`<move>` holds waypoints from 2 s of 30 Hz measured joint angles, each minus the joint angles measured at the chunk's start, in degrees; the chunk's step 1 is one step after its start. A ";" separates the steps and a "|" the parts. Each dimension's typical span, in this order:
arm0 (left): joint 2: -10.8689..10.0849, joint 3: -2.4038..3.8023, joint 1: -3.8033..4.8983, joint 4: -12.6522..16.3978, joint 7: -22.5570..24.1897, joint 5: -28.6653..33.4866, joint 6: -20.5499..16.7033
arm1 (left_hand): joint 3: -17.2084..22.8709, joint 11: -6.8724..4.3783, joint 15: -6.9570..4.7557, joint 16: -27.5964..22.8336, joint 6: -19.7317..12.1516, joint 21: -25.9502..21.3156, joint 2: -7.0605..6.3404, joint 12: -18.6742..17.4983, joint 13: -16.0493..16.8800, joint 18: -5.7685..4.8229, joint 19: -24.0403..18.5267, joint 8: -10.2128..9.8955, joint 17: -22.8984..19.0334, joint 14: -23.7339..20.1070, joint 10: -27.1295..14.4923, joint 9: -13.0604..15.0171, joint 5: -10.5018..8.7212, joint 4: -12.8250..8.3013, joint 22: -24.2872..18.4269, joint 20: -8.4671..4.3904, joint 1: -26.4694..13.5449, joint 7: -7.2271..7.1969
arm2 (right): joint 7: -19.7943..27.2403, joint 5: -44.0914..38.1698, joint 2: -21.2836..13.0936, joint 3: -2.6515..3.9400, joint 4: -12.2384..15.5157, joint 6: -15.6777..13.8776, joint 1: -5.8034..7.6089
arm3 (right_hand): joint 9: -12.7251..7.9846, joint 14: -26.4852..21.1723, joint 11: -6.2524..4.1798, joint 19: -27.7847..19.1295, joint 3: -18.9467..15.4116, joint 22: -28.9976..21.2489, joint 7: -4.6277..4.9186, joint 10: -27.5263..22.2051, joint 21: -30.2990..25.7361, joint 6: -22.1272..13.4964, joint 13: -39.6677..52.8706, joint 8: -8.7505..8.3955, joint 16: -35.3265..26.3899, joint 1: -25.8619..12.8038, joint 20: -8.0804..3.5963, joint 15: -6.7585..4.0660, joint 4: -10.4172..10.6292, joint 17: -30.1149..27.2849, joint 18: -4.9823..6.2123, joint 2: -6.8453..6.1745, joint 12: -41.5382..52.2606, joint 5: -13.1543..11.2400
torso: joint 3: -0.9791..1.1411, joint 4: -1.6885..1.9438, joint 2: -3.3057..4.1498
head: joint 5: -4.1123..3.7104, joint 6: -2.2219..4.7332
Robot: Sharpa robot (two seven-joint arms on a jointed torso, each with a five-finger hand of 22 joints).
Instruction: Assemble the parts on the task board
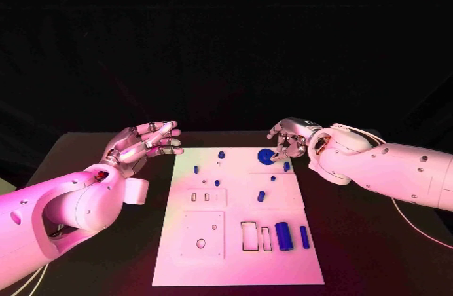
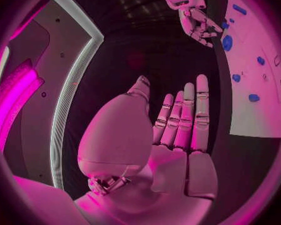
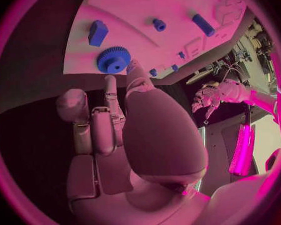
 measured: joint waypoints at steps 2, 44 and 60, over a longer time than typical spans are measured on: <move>0.04 0.00 0.00 -0.03 0.00 0.00 0.03 | 0.00 0.00 0.00 0.00 0.00 0.00 0.00 0.00 0.00 0.00 0.00 0.00 0.00 0.00 0.00 0.00 0.00 0.00 0.00 0.00 0.00 0.00 | -0.13 0.32 0.68 -0.01 -0.74 0.59 -0.02 | 0.65 0.01 -0.67 1.60 -0.09 3.26 -0.44 -1.75 2.53 0.68 16.89 1.17 2.15 -0.11 -0.37 -0.15 0.12 4.49 -0.52 0.11 17.85 0.66 | 0.01 0.02 0.02 | -0.02 -0.08; 0.02 0.00 -0.01 -0.26 -0.07 0.00 0.50 | 0.00 0.00 0.21 0.40 0.00 0.23 0.00 0.00 0.00 -0.01 -0.42 0.00 0.09 -0.21 0.00 0.01 0.00 0.00 0.09 0.00 0.00 0.00 | -3.28 3.70 4.69 0.08 -6.48 7.14 -0.79 | 2.42 0.01 0.11 8.32 1.98 16.25 -0.15 10.75 15.21 3.41 61.64 5.40 8.88 -4.62 0.24 0.29 -0.38 10.19 -3.15 2.94 65.59 3.47 | 0.03 -0.07 -0.05 | 0.25 -0.87; 0.02 -0.01 -0.01 -0.33 -0.09 0.00 0.55 | 0.00 0.00 0.20 0.40 0.00 0.23 0.00 0.00 0.00 0.00 -0.41 0.00 0.08 -0.20 0.00 0.01 0.00 0.00 0.08 0.00 0.00 0.00 | -3.01 4.63 5.12 0.11 -6.50 7.10 -0.84 | 2.75 0.02 0.11 8.31 4.42 16.24 -0.40 10.75 15.20 4.30 61.63 5.74 8.85 -4.99 0.24 0.29 -0.28 10.18 -3.15 4.84 65.59 4.13 | 0.07 -0.04 -0.05 | 0.20 -0.80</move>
